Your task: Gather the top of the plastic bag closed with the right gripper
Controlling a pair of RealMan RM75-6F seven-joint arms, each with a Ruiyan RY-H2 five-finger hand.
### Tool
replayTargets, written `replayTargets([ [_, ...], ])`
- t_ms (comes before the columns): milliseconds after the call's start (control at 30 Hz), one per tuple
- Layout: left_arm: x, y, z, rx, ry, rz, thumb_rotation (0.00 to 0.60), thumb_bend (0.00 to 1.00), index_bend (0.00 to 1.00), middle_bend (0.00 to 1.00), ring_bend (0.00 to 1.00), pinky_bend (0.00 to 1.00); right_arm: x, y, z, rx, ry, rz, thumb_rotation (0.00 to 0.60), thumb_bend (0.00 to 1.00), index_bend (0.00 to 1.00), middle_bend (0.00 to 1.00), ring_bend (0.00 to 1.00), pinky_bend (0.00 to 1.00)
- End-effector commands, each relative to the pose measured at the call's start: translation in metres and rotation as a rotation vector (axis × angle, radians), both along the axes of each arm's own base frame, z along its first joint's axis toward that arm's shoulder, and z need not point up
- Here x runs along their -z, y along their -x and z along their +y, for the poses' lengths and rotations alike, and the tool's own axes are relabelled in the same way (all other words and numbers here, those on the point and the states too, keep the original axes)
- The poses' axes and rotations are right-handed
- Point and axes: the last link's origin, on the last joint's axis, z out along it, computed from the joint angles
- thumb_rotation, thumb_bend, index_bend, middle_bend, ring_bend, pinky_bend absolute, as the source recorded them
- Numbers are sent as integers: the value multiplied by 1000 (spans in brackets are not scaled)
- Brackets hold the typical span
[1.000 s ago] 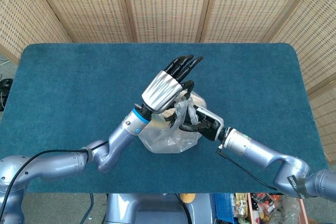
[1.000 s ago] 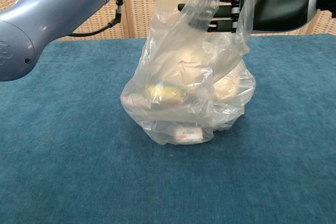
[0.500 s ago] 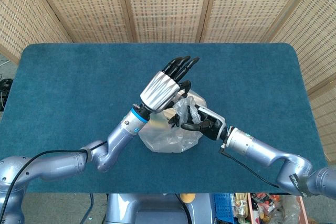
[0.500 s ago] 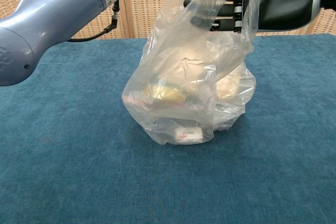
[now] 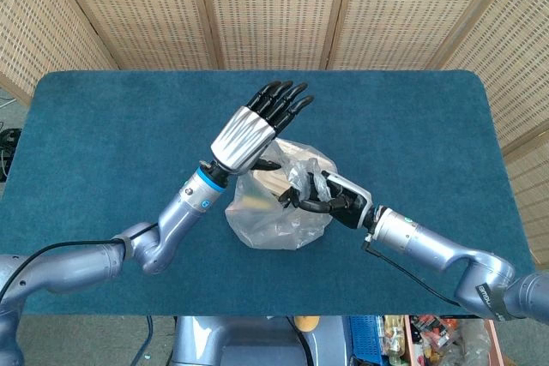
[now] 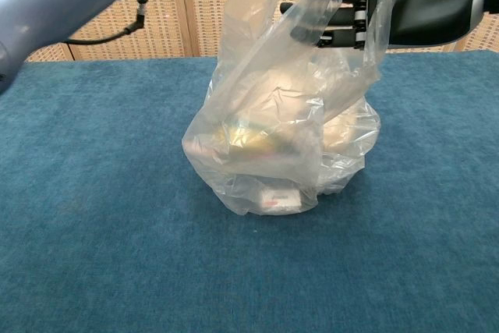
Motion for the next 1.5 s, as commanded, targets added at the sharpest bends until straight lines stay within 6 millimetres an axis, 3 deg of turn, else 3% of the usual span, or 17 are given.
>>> replayTargets([
  [33,-5,8,-2,5,55,27,466,79,0,0,0,18,0,1,-1,4,2,5,600,227,560,602,350,344],
  [300,-23,27,-3,15,63,31,470,76,0,0,0,19,-5,2,-6,39,21,16,600,243,559,601,346,344],
  [700,-60,76,13,-72,23,37,508,78,0,0,0,24,-12,-14,-8,77,41,49,600,267,563,606,356,350],
  [933,-81,106,13,-102,3,28,538,78,0,0,0,25,-16,-25,-7,79,39,149,600,255,563,617,429,482],
  [1100,-94,126,14,-128,-16,27,557,77,0,0,0,25,-22,-37,-9,88,33,207,600,211,575,653,475,492],
  [1500,-110,169,11,-199,-26,13,587,77,0,0,0,26,-33,-55,-17,118,74,217,600,209,583,656,476,532],
])
